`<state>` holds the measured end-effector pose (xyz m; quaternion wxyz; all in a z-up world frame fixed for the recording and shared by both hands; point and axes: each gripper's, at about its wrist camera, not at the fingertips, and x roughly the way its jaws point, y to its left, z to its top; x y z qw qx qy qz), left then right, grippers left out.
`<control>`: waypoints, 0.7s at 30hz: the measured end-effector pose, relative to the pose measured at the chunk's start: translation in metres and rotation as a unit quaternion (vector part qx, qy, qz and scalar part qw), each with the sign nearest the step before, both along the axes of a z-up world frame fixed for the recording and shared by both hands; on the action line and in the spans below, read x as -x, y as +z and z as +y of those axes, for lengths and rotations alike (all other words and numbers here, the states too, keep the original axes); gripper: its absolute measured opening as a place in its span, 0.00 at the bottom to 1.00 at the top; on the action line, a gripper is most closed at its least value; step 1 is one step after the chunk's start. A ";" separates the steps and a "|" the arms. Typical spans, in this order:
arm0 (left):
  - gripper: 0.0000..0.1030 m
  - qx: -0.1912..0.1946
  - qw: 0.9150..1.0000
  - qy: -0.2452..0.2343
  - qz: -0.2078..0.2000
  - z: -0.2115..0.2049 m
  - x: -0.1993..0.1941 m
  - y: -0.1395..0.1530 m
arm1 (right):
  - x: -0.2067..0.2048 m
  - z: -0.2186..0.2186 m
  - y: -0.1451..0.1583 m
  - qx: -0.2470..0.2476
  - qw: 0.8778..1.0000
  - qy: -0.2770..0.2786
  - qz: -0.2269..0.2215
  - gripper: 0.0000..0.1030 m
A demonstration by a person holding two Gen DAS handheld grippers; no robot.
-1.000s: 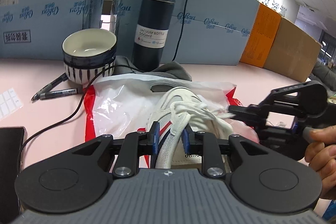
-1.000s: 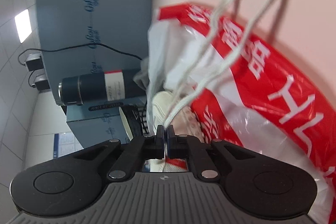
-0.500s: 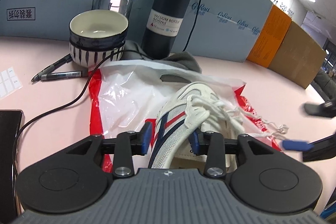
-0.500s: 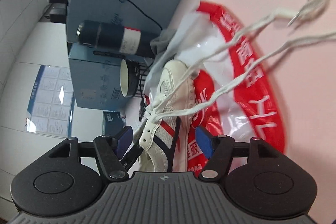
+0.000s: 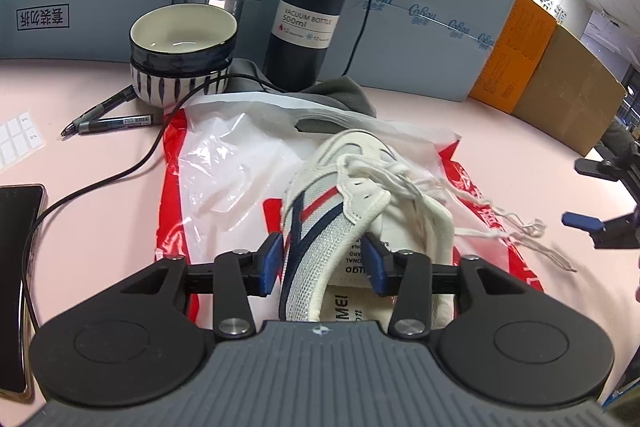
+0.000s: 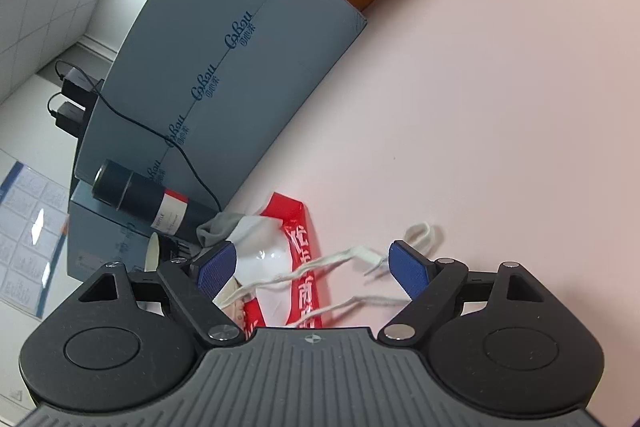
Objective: Lace up shoes with both hands
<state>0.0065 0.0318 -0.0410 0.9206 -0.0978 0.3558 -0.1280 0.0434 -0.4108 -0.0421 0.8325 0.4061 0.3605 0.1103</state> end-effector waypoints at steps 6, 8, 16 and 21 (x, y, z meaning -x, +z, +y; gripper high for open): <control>0.49 -0.006 1.000 0.004 -0.002 -0.006 0.000 -0.001 | -0.008 0.012 0.010 0.177 0.979 0.086 -0.044 0.80; 0.50 -0.008 1.000 0.007 -0.002 -0.007 0.000 -0.001 | -0.006 0.021 0.007 0.259 0.957 0.116 -0.065 0.79; 0.55 -0.016 1.000 0.015 0.002 -0.008 -0.001 -0.002 | -0.001 0.042 -0.009 0.404 0.884 0.207 -0.109 0.43; 0.55 -0.018 1.000 0.013 0.004 -0.008 -0.003 -0.003 | 0.001 0.049 -0.013 0.418 0.865 0.247 -0.130 0.43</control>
